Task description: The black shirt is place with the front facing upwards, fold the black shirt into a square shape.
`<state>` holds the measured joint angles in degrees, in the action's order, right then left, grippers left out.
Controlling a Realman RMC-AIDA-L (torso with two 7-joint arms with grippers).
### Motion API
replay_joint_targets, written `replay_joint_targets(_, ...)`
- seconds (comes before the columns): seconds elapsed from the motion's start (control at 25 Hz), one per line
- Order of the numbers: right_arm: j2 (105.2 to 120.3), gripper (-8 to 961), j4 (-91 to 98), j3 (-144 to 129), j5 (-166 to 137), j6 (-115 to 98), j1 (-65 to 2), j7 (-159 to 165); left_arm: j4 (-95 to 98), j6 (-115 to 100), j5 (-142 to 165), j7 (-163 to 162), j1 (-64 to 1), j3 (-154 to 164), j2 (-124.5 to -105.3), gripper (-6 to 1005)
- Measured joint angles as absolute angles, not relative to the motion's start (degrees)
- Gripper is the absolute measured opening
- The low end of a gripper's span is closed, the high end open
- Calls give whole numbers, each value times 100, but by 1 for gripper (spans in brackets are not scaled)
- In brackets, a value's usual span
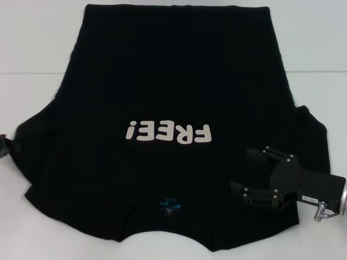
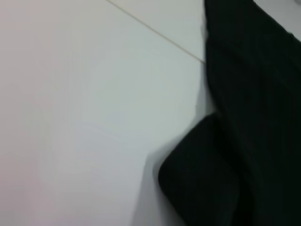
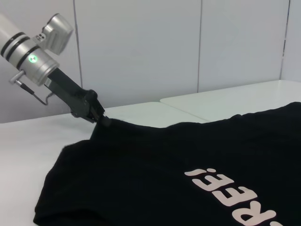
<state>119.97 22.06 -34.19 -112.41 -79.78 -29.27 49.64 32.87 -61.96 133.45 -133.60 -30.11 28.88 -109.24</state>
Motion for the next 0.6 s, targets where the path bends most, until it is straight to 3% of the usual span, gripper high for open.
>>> replay_joint_targets(0.6,11997,943,2206,-3410,-11234,-7981,-2945,4958,3454,-6293,13366,-13435,-2961,2733,-10785,9)
